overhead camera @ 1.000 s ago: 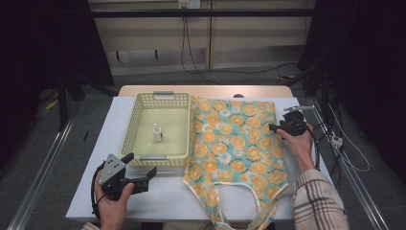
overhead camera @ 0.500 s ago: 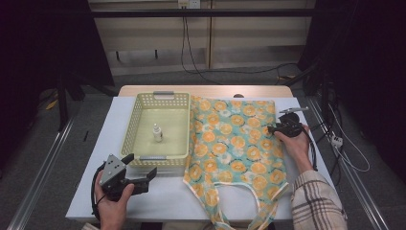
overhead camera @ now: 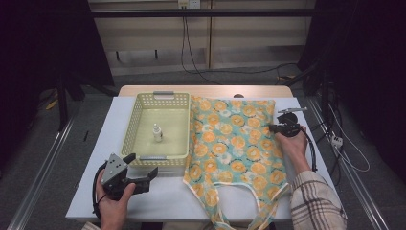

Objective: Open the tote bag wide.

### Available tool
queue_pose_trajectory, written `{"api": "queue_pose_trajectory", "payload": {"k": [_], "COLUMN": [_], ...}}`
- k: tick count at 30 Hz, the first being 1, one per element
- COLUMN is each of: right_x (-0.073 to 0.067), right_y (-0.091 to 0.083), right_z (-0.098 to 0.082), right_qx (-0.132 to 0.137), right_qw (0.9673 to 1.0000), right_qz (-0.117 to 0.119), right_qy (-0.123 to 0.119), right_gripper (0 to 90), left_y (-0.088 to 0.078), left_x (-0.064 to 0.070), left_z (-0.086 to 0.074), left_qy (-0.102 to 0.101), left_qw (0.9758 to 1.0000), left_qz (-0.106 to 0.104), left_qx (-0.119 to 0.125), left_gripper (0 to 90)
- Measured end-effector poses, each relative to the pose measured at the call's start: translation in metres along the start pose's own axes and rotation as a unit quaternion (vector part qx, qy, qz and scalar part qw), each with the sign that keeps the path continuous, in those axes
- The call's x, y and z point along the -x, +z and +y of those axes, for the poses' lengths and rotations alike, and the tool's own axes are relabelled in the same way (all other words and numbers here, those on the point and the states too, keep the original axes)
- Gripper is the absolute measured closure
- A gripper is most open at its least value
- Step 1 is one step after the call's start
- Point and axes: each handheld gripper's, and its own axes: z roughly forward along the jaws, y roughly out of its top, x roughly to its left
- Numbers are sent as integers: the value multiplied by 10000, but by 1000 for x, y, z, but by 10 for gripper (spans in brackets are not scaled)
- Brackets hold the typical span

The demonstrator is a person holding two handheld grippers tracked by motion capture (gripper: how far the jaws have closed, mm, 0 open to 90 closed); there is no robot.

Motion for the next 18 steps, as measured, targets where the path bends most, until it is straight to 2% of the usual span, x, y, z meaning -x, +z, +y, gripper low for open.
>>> {"api": "queue_pose_trajectory", "payload": {"k": [2,9,18], "right_x": [3,8,24], "right_y": [-3,-9,-19], "right_z": [-2,-4,-11], "right_qx": [121,303,498], "right_qw": [9998,9990,9956], "right_qz": [6,-142,-620], "right_qy": [136,284,489], "right_gripper": [900,900,900], "left_y": [1,0,0], "left_x": [0,1,1], "left_z": [0,0,0], "left_qy": [-8,1,6], "left_qw": [10000,10000,10000], "left_qz": [-9,-5,0], "left_qx": [-9,-5,5], "left_gripper": [73,73,73]}}
